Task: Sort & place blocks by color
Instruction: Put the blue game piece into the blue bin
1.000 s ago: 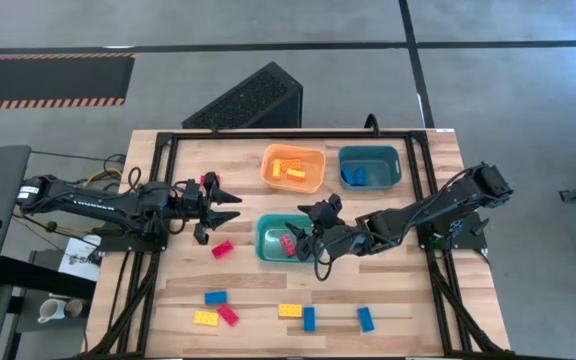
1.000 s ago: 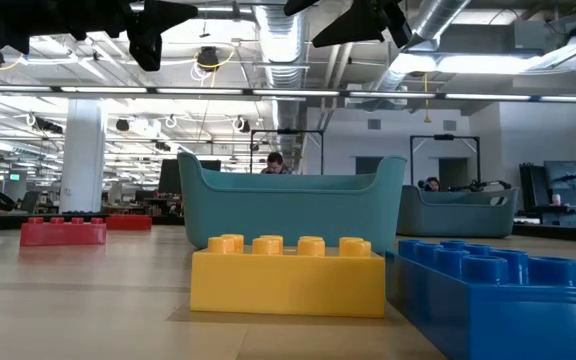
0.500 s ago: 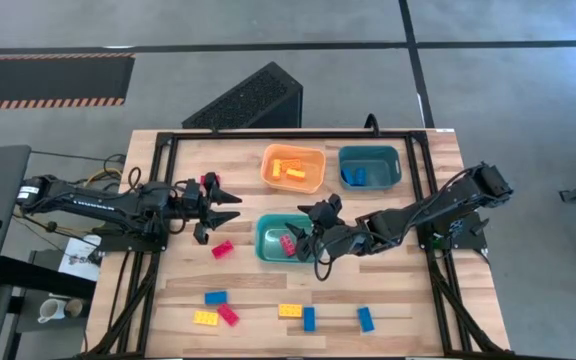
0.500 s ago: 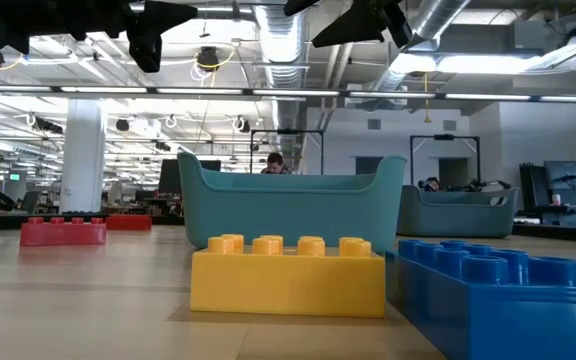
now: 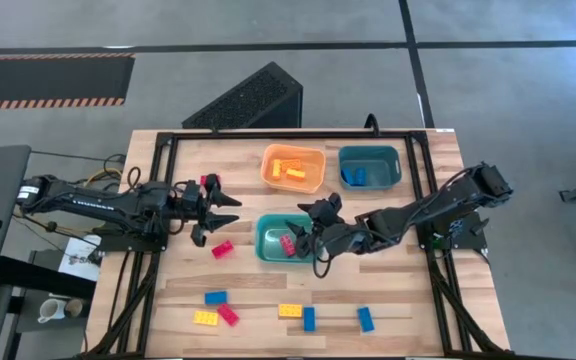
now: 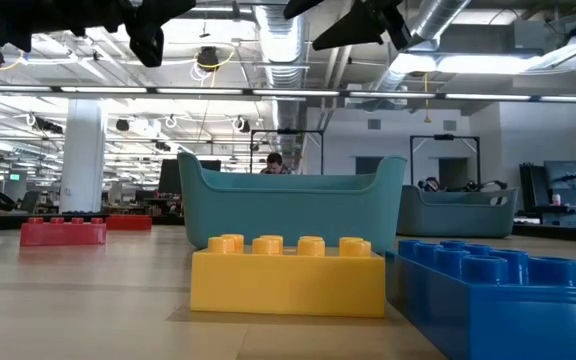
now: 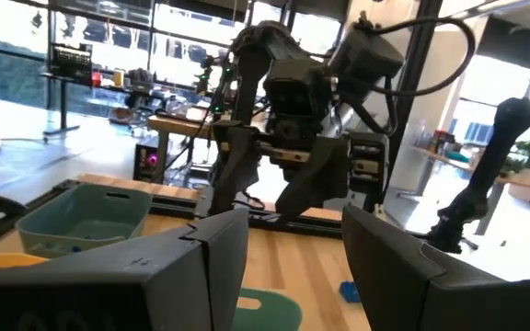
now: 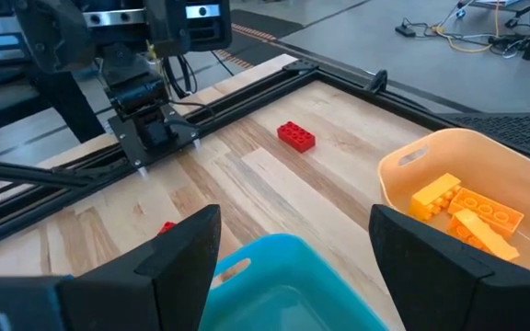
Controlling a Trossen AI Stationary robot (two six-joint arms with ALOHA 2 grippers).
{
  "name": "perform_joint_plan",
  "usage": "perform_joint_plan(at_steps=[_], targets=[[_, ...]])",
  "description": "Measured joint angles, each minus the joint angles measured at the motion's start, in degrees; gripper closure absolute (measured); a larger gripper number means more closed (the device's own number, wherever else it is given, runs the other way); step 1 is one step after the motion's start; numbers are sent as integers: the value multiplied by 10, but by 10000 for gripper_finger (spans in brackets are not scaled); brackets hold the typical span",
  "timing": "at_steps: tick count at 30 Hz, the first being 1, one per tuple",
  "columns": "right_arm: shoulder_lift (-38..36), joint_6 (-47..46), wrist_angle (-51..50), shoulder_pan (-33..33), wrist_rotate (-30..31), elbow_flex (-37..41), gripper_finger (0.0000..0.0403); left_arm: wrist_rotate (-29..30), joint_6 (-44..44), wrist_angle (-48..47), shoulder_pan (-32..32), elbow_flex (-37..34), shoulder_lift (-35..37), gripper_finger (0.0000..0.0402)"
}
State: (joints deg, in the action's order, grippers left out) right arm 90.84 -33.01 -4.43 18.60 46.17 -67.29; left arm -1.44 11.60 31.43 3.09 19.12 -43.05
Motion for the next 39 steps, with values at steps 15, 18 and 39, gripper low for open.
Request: perform_joint_plan(at_steps=[15,18,39], targets=[[0,0,-2,0,-2,0,101,8,-2,-2,0,0,0,239],[0,0,-4,0,-2,0,101,8,-1,-2,0,0,0,239],[0,-1,-14,-1,-1,0,101,8,11,3,0,0,0,239]])
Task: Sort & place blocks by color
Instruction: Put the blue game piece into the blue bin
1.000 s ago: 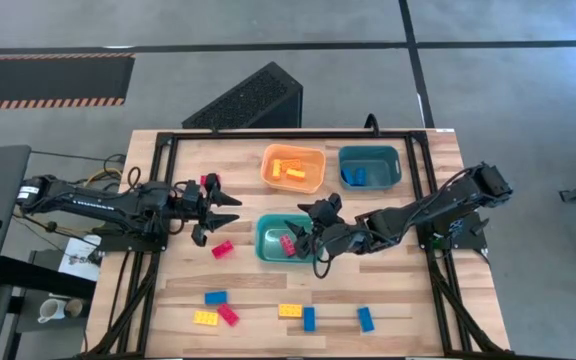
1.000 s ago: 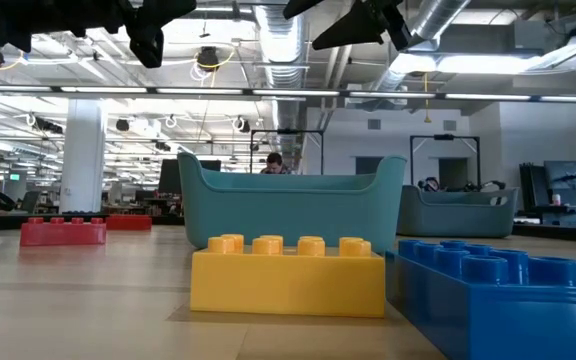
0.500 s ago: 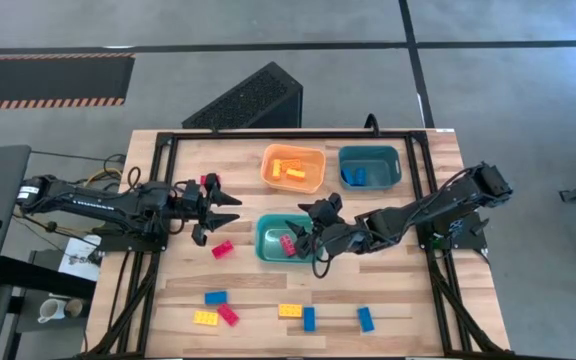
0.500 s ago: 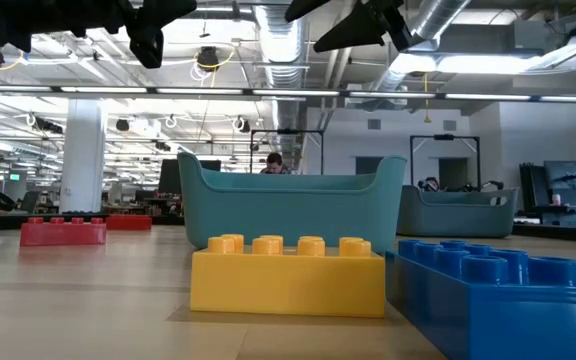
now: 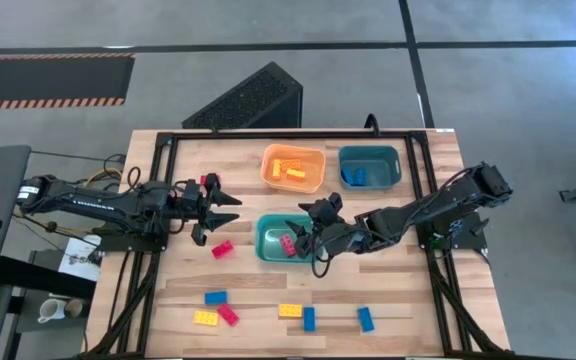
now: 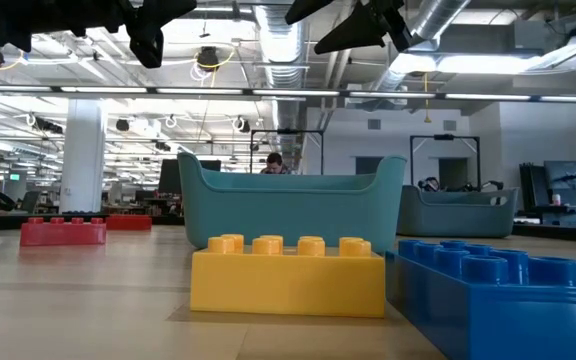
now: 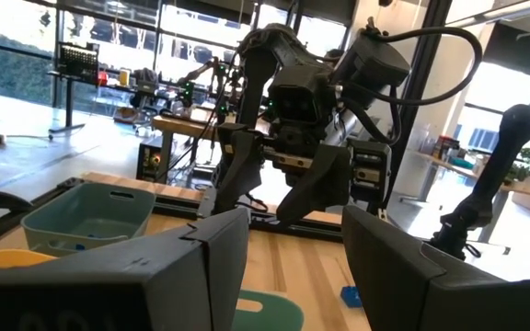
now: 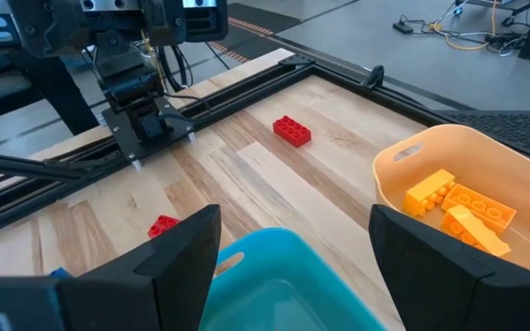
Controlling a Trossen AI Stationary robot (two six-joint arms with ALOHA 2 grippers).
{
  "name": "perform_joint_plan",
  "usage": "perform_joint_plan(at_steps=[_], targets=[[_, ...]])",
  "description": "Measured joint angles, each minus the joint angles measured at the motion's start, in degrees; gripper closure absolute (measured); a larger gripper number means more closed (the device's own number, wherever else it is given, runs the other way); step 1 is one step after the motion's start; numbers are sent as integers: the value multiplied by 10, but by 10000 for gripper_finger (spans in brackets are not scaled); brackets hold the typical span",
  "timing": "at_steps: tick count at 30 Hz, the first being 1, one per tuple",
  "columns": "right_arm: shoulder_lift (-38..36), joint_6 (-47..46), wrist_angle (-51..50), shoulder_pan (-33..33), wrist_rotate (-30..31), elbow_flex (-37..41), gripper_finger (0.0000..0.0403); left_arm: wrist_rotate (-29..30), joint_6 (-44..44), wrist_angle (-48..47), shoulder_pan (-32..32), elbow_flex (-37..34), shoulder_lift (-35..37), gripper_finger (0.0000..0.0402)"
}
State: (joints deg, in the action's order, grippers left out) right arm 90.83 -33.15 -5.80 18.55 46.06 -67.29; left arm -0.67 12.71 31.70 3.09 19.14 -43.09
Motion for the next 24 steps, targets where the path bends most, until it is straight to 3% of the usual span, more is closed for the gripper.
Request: perform_joint_plan(at_steps=[13,20,24], targets=[[12,-14,-1,-4,-3,0,101,0,1,0,0,0,0,239],[26,-33,-20,-19,-33,1,101,-1,1,-1,0,0,0,239],[25,-50,-43,-19,-93,0,101,-4,1,-3,0,0,0,239]])
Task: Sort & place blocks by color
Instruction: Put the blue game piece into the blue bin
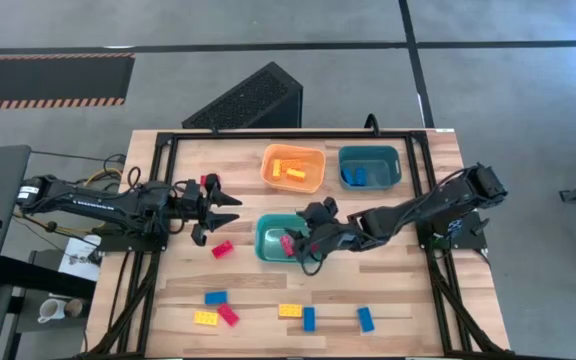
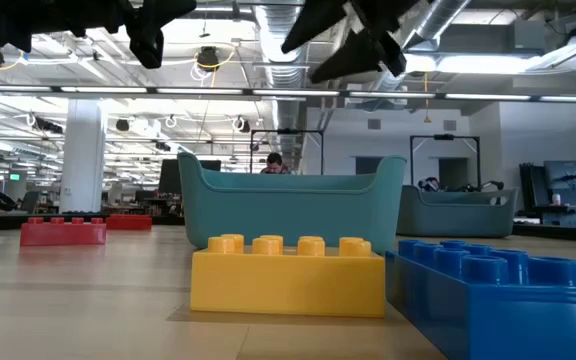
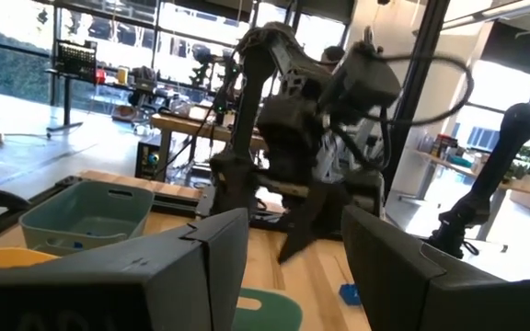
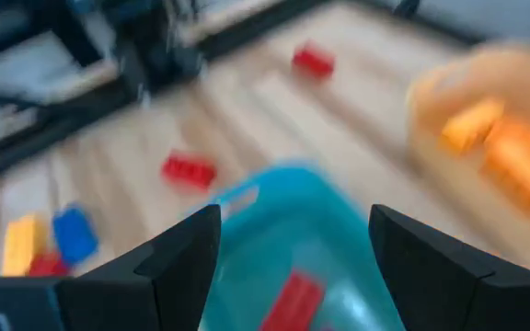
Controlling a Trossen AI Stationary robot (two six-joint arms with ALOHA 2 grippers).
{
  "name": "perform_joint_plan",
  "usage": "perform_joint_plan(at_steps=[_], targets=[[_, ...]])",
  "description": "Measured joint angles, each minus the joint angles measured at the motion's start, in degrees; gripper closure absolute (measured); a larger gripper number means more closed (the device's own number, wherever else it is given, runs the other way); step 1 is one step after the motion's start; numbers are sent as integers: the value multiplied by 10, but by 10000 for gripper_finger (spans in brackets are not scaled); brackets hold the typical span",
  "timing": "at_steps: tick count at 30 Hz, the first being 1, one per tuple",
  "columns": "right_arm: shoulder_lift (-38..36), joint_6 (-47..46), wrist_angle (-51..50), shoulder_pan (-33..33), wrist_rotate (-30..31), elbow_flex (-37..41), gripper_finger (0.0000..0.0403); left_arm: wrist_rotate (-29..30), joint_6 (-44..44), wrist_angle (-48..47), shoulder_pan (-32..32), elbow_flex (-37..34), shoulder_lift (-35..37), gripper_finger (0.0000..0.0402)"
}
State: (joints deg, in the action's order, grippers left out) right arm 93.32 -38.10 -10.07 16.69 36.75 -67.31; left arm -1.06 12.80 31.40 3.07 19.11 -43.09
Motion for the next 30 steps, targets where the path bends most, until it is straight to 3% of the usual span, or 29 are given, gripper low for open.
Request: perform_joint_plan(at_steps=[9,16,25,30], targets=[[0,-225,-256,24,-194,0,101,-2,-5,-2,0,0,0,239],[0,-414,-386,102,-291,0,101,-2,-14,31,0,0,0,239],[7,-628,-391,218,-306,1,101,-2,-14,49,0,0,0,239],[7,-709,-392,260,-283,1,101,-10,-9,61,0,0,0,239]])
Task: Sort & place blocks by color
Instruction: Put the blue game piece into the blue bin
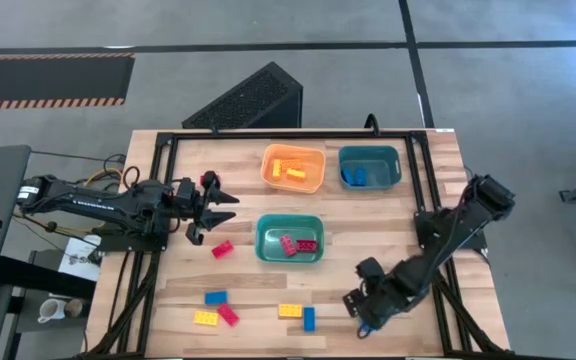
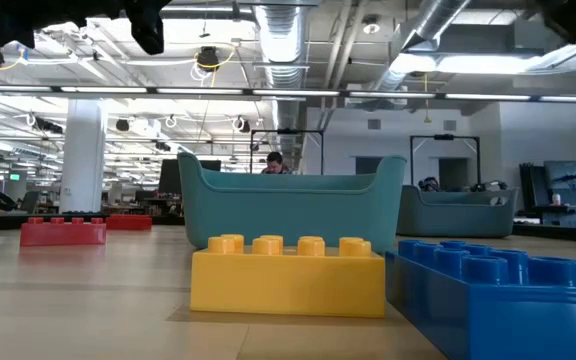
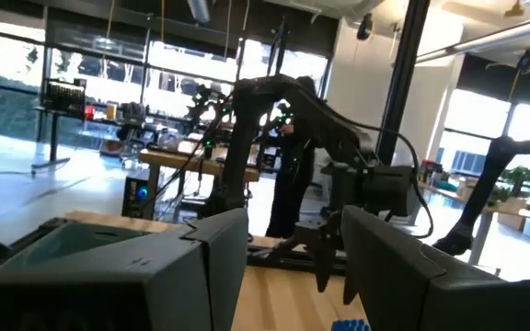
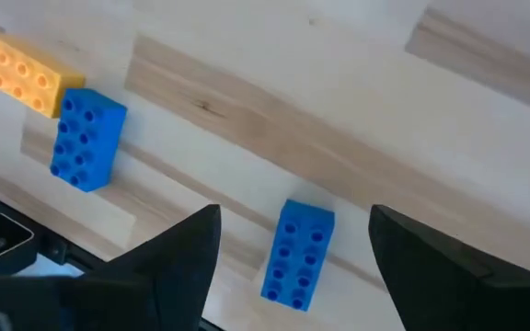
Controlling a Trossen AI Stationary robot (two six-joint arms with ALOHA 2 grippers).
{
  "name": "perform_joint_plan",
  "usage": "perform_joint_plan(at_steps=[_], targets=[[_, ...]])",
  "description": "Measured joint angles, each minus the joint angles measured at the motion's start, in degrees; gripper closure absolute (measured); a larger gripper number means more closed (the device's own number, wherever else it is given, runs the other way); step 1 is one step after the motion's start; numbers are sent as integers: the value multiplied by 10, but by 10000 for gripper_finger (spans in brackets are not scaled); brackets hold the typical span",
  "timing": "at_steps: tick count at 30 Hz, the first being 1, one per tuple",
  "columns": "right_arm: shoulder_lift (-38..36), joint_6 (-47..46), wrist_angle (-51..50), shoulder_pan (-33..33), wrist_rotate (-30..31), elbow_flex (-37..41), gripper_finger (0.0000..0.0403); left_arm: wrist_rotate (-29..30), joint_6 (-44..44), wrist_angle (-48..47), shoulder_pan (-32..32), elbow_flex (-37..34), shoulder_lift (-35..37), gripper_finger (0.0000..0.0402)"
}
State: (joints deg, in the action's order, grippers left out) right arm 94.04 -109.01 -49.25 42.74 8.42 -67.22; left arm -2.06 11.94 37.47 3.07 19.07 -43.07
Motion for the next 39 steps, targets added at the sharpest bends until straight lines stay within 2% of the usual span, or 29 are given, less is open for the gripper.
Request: perform_joint_plan(at_steps=[4,7,11,18,22,27,32,35,39], targets=[[15,-57,12,24,9,0,101,-1,10,2,0,0,0,239],[44,-72,43,37,-10,1,101,-1,11,2,0,0,0,239],[93,-67,75,38,-55,0,101,-1,11,5,0,0,0,239],[143,-61,111,37,-80,-3,101,-1,11,6,0,0,0,239],[155,-27,120,37,-96,-5,108,-1,11,7,0,0,0,239],[153,-15,108,36,-102,-5,165,-1,11,6,0,0,-1,239],[134,-12,68,30,-88,-3,279,-1,11,-4,0,0,-1,239],[111,4,39,24,-50,-2,282,-1,11,-8,0,0,-1,239],[72,27,45,15,45,-2,282,-1,10,-9,0,0,-1,239]])
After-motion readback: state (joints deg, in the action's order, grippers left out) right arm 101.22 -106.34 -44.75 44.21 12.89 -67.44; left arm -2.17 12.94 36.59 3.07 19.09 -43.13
